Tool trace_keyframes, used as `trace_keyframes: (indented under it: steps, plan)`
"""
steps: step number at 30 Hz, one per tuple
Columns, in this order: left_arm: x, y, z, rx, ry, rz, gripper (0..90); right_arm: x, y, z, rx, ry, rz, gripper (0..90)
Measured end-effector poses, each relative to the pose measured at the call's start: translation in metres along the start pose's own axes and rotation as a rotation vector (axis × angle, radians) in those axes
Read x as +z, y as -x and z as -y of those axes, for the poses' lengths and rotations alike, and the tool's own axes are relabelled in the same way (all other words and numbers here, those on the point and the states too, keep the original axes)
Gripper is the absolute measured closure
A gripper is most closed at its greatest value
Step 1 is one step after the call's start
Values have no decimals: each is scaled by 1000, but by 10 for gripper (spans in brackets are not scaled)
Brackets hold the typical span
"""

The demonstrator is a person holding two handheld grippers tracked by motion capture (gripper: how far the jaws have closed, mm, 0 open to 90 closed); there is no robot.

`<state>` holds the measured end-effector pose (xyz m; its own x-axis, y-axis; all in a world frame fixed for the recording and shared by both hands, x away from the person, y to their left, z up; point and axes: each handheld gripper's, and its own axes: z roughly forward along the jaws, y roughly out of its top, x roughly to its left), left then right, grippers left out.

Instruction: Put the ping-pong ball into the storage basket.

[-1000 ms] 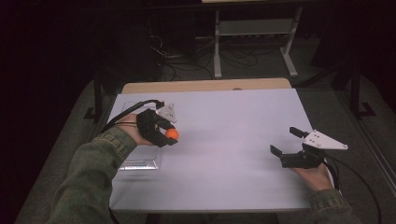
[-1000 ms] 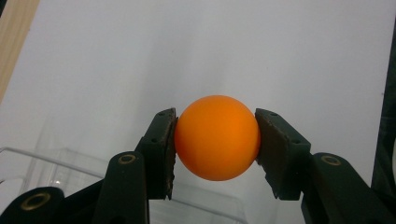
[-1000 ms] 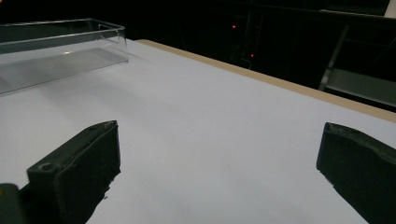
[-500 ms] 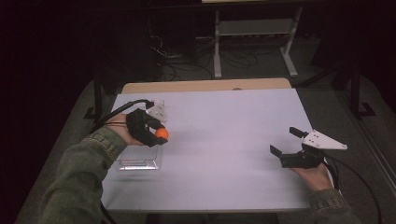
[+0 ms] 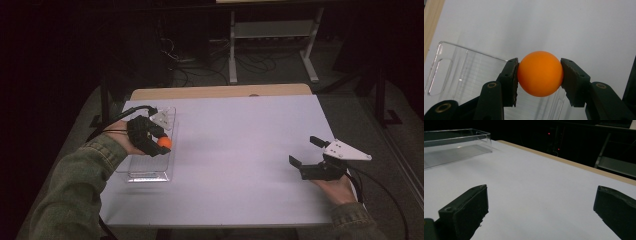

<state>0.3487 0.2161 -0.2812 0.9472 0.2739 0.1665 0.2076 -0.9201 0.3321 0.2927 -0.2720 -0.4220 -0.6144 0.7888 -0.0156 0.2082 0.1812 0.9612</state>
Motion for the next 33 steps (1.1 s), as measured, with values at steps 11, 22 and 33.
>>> trace_keyframes:
  steps: [11,22,33]
  plan:
    - [-1,-3,9,-12,-52,-1,501,0,0,0,-3,-2,0,0]
    - [-1,-8,15,-25,-110,-13,501,0,0,1,-5,-7,1,0]
    - [2,-8,20,-12,-141,-10,502,0,0,1,-4,-9,2,0]
